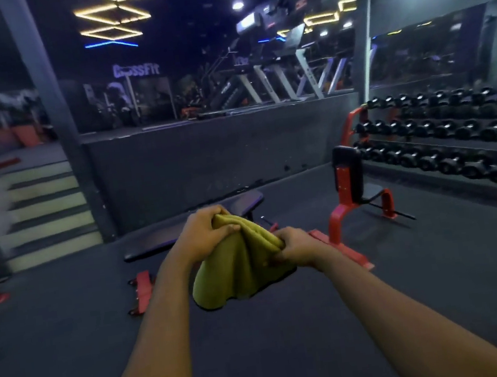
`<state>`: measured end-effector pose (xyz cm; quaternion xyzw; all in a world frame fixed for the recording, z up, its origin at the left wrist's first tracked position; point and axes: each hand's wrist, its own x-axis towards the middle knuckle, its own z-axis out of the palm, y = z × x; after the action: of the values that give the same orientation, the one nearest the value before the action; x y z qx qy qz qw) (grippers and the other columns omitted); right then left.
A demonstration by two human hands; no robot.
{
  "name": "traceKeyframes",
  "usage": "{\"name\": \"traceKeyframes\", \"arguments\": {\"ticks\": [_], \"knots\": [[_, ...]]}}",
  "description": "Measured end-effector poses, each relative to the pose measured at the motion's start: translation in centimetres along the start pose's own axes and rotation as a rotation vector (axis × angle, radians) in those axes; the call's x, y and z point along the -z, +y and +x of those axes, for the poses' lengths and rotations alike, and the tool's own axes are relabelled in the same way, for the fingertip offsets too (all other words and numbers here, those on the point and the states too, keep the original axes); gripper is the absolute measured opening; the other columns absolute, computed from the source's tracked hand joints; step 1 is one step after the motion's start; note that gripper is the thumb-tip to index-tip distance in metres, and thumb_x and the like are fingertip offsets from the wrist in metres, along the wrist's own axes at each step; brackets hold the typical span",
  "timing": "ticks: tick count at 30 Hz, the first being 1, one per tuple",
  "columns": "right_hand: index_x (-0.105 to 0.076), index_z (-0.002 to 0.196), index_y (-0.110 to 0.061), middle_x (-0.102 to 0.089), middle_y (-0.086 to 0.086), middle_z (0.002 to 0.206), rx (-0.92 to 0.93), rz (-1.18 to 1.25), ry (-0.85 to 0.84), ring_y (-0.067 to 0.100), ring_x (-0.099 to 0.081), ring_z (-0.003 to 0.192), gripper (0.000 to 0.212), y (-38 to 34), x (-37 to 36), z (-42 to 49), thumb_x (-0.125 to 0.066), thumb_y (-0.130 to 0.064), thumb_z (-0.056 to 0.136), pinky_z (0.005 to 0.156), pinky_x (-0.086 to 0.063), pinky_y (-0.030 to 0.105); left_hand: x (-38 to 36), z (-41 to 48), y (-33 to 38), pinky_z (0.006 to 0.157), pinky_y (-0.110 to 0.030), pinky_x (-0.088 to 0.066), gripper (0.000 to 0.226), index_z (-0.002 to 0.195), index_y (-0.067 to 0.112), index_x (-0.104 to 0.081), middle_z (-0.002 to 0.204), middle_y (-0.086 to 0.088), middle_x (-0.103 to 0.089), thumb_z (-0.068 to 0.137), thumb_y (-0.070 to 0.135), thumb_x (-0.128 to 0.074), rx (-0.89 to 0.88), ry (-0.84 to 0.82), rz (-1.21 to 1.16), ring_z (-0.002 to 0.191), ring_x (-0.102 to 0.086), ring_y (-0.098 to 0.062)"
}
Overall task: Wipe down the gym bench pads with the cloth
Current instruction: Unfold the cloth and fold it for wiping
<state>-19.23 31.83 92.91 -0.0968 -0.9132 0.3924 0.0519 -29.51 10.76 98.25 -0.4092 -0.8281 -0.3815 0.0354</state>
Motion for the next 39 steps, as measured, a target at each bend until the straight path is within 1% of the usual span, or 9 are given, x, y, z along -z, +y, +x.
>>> {"name": "traceKeyframes", "arguments": {"ticks": [3,7,10,12,19,23,29,35,39], "knots": [[-0.069,0.077,-0.020,-0.064,-0.001,0.076,0.001,0.051,0.068,0.014,-0.061,0.074,0.014,-1.5,-1.4,8.6,-0.082,-0.023,0.080,0.065,-0.051,0.029,3.8,3.5,-6.9,0.069,-0.028,-0.051,0.015,0.089,0.026,-0.065,0.085,0.006,-0.067,0.087,0.039,-0.072,0.069,0.102,0.025,0.081,-0.062,-0.007],[-0.072,0.084,-0.018,-0.065,-0.004,0.073,0.054,0.182,0.131,0.012,-0.061,0.072,0.017,-2.7,-3.1,18.1,-0.083,-0.030,0.081,0.061,-0.046,0.025,6.5,6.9,-14.8,0.064,-0.023,-0.047,0.013,0.093,0.024,-0.063,0.085,0.006,-0.065,0.092,0.036,-0.068,0.157,0.196,0.009,0.080,-0.062,-0.009],[-0.074,0.092,-0.023,-0.073,-0.003,0.084,0.091,0.267,0.104,0.017,-0.069,0.082,0.014,-3.5,-6.0,26.0,-0.082,-0.030,0.083,0.071,-0.056,0.034,7.6,9.7,-21.0,0.058,-0.018,-0.048,0.013,0.093,0.021,-0.063,0.084,0.002,-0.065,0.092,0.032,-0.069,0.239,0.283,0.021,0.077,-0.063,-0.010],[-0.074,0.101,-0.027,-0.075,-0.005,0.096,0.141,0.303,0.064,0.014,-0.070,0.093,0.016,-3.5,-8.5,32.1,-0.079,-0.029,0.086,0.082,-0.058,0.033,8.1,12.1,-25.6,0.057,-0.017,-0.048,0.014,0.095,0.018,-0.063,0.083,0.001,-0.065,0.091,0.030,-0.069,0.283,0.324,0.058,0.075,-0.063,-0.010],[-0.070,0.108,-0.029,-0.072,-0.009,0.103,0.192,0.377,-0.129,0.008,-0.067,0.097,0.019,-3.2,-15.6,52.5,-0.075,-0.033,0.091,0.082,-0.058,0.027,9.8,20.8,-40.2,0.062,-0.024,-0.048,0.016,0.096,0.016,-0.064,0.081,0.000,-0.066,0.090,0.029,-0.071,0.479,0.369,0.163,0.076,-0.063,-0.013],[-0.069,0.112,-0.027,-0.070,-0.009,0.102,0.191,0.408,-0.254,0.011,-0.068,0.099,0.024,-5.2,-19.4,64.5,-0.076,-0.033,0.090,0.087,-0.058,0.029,12.2,26.3,-47.8,0.055,-0.012,-0.039,0.014,0.092,0.017,-0.063,0.074,0.001,-0.065,0.089,0.028,-0.072,0.607,0.422,0.213,0.069,-0.060,-0.009],[-0.070,0.115,-0.023,-0.070,-0.008,0.104,0.203,0.405,-0.311,0.005,-0.065,0.094,0.028,-8.5,-26.8,78.1,-0.076,-0.034,0.090,0.070,-0.050,0.015,15.3,31.3,-59.3,0.055,-0.017,-0.037,0.017,0.089,0.014,-0.062,0.070,0.002,-0.063,0.088,0.027,-0.073,0.758,0.503,0.244,0.068,-0.058,-0.011],[-0.072,0.118,-0.021,-0.073,-0.002,0.111,0.125,0.326,-0.325,0.016,-0.066,0.105,0.035,-8.8,-37.3,92.3,-0.076,-0.038,0.087,0.089,-0.056,0.032,17.9,36.4,-76.2,0.050,-0.012,-0.036,0.018,0.086,0.016,-0.062,0.068,-0.004,-0.064,0.086,0.028,-0.075,0.823,0.428,0.211,0.063,-0.056,-0.011],[-0.072,0.116,-0.019,-0.073,-0.004,0.105,0.004,0.343,-0.300,0.013,-0.068,0.100,0.030,-9.7,-43.0,101.0,-0.077,-0.030,0.088,0.076,-0.051,0.018,20.2,41.1,-87.3,0.048,-0.012,-0.038,0.020,0.089,0.014,-0.062,0.070,-0.002,-0.063,0.086,0.030,-0.075,0.848,0.306,0.155,0.064,-0.057,-0.012]]}}
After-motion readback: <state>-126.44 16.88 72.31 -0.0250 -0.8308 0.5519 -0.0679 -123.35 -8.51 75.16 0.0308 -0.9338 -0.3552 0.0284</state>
